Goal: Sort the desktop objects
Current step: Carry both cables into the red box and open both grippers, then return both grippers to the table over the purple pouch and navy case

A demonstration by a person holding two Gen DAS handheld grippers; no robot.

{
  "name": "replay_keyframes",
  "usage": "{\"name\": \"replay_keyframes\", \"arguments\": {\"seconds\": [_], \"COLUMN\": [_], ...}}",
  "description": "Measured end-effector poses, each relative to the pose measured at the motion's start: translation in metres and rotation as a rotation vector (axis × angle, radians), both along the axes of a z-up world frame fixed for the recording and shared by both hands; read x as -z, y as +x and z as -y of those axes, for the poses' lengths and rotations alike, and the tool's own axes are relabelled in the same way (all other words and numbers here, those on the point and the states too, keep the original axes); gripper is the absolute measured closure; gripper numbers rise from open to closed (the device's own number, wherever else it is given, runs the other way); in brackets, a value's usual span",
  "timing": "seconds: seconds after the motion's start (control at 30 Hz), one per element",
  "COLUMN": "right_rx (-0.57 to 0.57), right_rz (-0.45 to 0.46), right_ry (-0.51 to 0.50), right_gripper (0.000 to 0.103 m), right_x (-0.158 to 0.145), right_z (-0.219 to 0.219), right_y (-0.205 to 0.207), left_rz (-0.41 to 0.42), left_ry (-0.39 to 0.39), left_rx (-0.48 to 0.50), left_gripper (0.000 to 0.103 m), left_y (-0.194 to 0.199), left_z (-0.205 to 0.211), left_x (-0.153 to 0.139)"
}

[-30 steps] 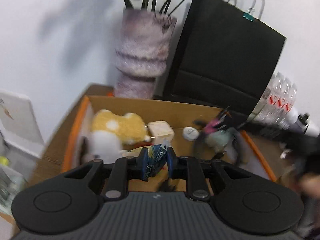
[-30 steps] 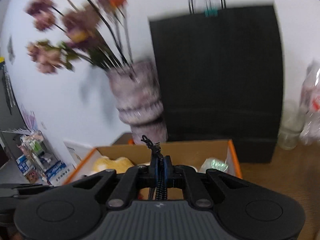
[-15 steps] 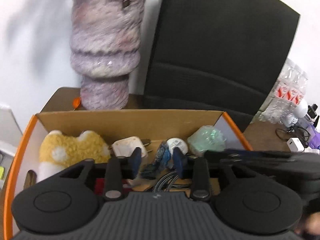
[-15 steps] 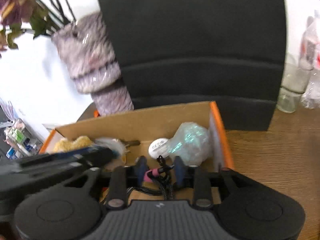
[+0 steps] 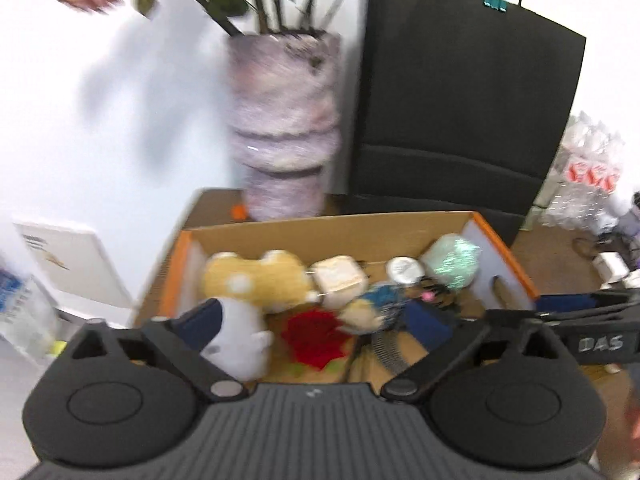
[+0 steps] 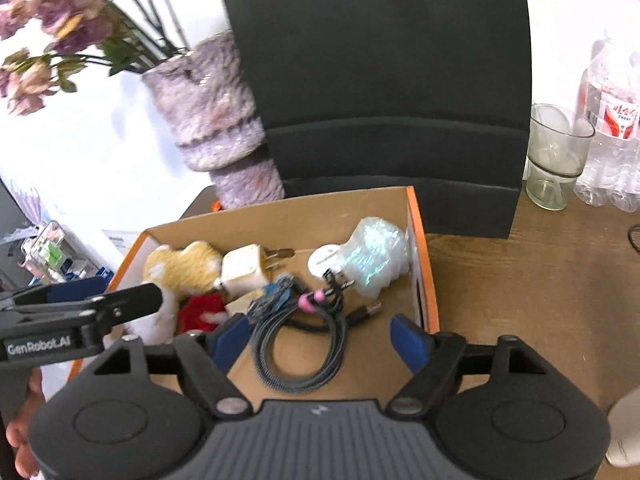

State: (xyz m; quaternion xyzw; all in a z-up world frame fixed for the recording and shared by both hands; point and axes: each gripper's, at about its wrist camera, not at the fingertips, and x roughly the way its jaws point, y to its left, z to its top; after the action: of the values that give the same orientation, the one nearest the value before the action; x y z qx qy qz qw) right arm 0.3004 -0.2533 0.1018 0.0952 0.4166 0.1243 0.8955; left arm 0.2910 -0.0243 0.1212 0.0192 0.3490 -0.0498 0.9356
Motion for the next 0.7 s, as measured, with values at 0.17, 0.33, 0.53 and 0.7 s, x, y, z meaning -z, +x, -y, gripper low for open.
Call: {"name": "replay_keyframes", "arguments": {"seconds": [0.17,0.33,0.53,0.7], "right_rx": [-0.009,-0.004,-0.027,-0.039], "right_rz": [0.020,0.161,0.205,0.247], "right_ry": [-0.042,-0.146,-0.157,-0.158], "right_gripper": [0.017,0.012,0.011,0.005], "right_x": [-0.015,-0.016,-0.007,0.009], "right_z": [-0.015,-0.034,-0.048,-0.057], "right_y": [-0.034,-0.097,-0.162,-0.219], "left_rz": [0.022,0.047,0.065,0.126], "left_ry": [0.044,0.029,-0.035,-0.036], "left_rx": [-0.050,-0.065,-0.070,-0.117], "left_gripper": [0.000,0.000,0.000,0.000], "left_y": [-0.046,-0.102,-0.169,-0.228], "left_z": [-0.010,-0.025,-0.038,-0.045], "left_x": [-0.004,-0.002,0.010,0.033]}}
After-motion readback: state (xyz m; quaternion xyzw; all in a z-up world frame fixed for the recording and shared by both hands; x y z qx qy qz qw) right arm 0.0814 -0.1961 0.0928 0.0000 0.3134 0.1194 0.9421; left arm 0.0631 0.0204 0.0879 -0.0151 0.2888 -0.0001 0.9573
